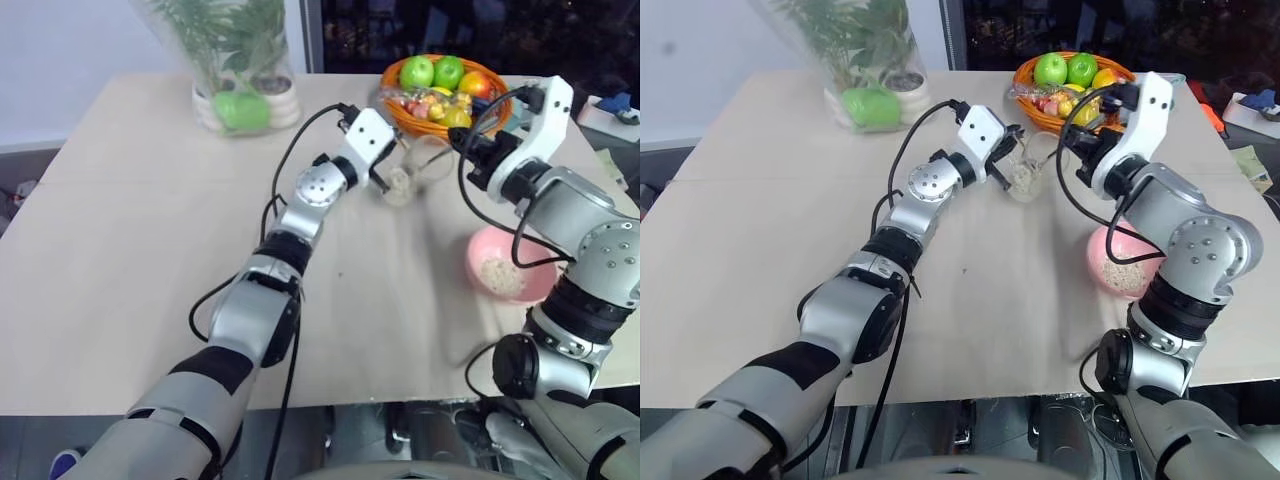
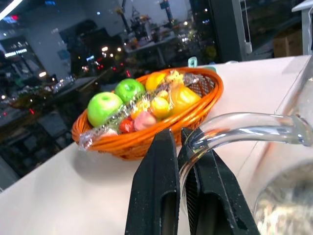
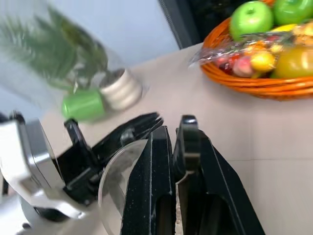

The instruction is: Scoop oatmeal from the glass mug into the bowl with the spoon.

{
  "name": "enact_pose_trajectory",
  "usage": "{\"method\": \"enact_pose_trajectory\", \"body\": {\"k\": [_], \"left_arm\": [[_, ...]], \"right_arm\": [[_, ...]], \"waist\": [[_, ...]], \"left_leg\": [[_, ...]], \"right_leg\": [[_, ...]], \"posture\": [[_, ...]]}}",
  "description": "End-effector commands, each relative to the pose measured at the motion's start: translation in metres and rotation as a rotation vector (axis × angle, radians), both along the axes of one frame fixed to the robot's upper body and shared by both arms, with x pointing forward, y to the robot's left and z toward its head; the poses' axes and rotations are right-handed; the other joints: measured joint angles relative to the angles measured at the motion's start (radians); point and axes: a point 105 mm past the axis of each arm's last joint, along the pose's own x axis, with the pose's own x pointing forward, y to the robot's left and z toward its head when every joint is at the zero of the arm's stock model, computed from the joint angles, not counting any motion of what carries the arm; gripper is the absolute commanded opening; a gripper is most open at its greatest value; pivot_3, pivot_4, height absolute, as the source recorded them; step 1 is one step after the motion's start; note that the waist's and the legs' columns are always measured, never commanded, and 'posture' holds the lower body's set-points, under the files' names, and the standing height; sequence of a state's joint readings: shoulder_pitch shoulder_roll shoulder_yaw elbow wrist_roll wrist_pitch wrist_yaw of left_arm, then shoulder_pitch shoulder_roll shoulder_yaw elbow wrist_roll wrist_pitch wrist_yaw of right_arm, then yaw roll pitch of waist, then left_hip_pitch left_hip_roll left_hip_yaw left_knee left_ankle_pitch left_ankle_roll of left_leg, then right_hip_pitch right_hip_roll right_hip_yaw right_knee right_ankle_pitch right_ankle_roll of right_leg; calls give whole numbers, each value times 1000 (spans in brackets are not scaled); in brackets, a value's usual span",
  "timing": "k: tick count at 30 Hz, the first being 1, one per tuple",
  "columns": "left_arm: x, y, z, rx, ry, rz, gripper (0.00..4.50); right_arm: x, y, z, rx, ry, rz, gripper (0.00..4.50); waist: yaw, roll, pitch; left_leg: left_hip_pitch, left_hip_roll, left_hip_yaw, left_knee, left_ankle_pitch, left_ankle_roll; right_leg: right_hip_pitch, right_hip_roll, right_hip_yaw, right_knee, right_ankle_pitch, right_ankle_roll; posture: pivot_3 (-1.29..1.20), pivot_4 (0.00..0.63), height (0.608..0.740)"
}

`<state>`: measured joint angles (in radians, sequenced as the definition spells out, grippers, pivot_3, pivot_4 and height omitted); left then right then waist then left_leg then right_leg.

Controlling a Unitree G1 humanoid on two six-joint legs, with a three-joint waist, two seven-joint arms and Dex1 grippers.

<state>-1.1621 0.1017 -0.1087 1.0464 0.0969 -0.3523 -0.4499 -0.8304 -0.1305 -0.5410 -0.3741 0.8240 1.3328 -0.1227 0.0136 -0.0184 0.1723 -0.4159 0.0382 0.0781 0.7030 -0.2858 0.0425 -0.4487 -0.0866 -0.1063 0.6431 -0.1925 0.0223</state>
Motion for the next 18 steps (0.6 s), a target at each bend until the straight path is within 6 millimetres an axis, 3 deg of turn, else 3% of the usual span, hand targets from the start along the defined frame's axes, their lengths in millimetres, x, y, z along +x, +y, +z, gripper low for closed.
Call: {"method": "enact_pose_trajectory", "body": {"k": [1,9,18], "left_arm": [[-7,-18,22,1,-72,-55,76],[-11,-43,17,73,-49,-104,76],[-18,-68,6,164,-24,-154,76]], "right_arm": [[-8,-10,18,71,-50,-16,0],[-18,-51,16,202,-27,-111,0],[-36,-82,12,283,-2,-170,0]], "waist": [[0,0,0],[-1,0,0],[0,0,0]], "left_leg": [[0,0,0,0,0,0],[0,0,0,0,0,0],[0,0,1,-1,0,1]], "right_leg": [[0,0,0,0,0,0],[0,0,0,0,0,0],[0,0,1,0,0,0]], "posture": [[0,150,740],[0,150,740],[0,150,740]]}}
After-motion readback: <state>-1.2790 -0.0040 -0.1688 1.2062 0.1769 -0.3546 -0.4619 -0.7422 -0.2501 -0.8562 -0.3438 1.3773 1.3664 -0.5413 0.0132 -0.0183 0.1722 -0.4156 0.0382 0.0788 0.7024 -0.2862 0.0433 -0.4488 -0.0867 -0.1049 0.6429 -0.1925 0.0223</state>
